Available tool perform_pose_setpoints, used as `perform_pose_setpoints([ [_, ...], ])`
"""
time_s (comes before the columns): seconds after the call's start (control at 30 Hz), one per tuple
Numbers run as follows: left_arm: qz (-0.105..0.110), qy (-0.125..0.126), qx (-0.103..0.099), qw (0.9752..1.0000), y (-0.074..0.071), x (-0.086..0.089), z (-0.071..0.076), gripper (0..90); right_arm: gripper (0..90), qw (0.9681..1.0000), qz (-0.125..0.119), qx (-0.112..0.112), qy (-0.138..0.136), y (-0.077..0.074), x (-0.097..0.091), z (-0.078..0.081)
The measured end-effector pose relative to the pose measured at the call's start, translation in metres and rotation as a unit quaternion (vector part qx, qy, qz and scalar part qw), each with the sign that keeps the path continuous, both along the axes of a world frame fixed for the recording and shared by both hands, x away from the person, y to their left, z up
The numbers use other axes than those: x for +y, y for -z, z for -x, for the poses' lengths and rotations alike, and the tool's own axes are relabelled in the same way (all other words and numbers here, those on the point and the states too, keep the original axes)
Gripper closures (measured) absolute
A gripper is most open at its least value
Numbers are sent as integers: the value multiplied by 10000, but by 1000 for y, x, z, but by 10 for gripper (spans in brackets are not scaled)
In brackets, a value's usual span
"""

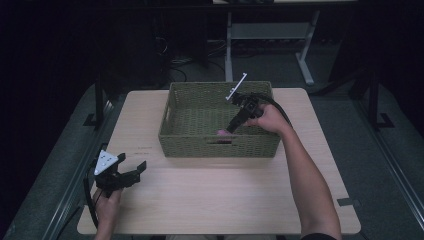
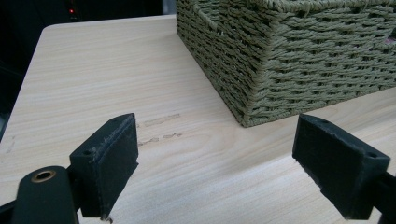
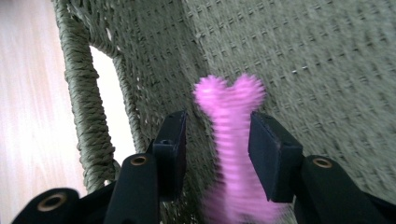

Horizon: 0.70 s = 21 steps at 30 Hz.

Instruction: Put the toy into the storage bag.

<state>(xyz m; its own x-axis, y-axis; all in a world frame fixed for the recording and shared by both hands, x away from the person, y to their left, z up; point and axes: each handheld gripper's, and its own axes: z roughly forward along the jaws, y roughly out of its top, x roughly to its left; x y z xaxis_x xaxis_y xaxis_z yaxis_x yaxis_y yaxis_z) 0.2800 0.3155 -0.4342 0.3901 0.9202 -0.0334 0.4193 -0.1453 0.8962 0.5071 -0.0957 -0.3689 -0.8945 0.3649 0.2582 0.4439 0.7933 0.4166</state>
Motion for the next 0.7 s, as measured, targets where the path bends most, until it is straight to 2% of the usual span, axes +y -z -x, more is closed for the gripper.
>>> perform_pose_setpoints([
  [0.7,-44,23,22,10000,0,-2,1,138,486,9998,67,-134,154,-11,-7,6],
])
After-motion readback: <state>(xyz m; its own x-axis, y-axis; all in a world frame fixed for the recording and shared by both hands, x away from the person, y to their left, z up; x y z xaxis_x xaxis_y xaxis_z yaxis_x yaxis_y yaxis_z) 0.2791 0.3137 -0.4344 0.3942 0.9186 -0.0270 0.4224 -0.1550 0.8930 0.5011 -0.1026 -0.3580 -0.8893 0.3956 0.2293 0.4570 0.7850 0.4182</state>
